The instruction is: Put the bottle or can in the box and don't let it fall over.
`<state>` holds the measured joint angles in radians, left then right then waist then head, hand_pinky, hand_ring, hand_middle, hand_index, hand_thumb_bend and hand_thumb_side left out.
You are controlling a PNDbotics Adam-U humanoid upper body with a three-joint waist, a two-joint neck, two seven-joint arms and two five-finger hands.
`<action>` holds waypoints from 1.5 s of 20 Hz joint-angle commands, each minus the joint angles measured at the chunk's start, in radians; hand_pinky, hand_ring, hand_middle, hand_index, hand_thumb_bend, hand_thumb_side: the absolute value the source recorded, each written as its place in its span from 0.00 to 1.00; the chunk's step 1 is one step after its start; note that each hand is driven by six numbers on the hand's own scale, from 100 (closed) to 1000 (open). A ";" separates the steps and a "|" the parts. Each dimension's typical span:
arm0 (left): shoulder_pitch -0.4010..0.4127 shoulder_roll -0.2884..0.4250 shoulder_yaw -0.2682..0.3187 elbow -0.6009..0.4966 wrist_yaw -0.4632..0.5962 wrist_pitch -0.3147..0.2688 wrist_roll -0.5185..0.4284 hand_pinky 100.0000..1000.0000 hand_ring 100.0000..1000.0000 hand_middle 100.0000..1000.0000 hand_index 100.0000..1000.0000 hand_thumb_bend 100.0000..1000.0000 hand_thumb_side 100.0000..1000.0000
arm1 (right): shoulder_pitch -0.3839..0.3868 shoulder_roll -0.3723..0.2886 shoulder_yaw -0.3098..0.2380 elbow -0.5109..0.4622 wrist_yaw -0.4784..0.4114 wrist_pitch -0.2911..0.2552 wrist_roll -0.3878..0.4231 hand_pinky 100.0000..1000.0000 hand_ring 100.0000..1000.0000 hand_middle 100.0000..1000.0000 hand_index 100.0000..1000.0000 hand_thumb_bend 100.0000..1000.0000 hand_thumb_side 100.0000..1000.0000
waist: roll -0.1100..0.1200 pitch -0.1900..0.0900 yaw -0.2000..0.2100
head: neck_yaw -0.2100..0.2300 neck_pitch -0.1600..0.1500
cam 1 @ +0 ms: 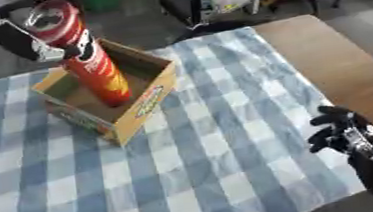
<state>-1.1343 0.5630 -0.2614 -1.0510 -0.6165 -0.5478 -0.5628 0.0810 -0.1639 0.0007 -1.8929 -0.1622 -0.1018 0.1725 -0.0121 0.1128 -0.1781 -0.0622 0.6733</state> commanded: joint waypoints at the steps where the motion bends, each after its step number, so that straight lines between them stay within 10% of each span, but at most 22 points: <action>1: -0.020 0.009 0.003 0.006 -0.020 -0.023 -0.049 0.43 0.54 0.60 0.83 0.11 0.12 | -0.010 -0.022 0.000 -0.022 -0.006 -0.001 0.006 0.47 0.53 0.62 0.80 0.00 0.60 | 0.002 -0.006 -0.003 | 0.004 -0.015; 13: -0.021 0.009 0.015 0.008 -0.052 -0.034 -0.066 0.76 0.83 0.84 0.91 0.60 0.61 | -0.017 -0.020 0.003 -0.015 0.004 -0.001 0.013 0.47 0.53 0.62 0.80 0.00 0.60 | 0.006 -0.001 -0.006 | -0.006 -0.019; 30: 0.027 0.177 0.052 -0.234 0.103 -0.055 0.133 0.82 0.82 0.79 0.89 0.48 0.50 | 0.000 -0.028 -0.021 -0.006 0.019 -0.003 -0.005 0.47 0.53 0.62 0.80 0.00 0.61 | 0.021 -0.021 0.049 | -0.032 -0.012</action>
<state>-1.0913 0.6867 -0.2290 -1.2434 -0.5339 -0.6021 -0.4480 0.0819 -0.1715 -0.0122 -1.8890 -0.1486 -0.1038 0.1718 0.0098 0.1090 -0.1265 -0.0906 0.6649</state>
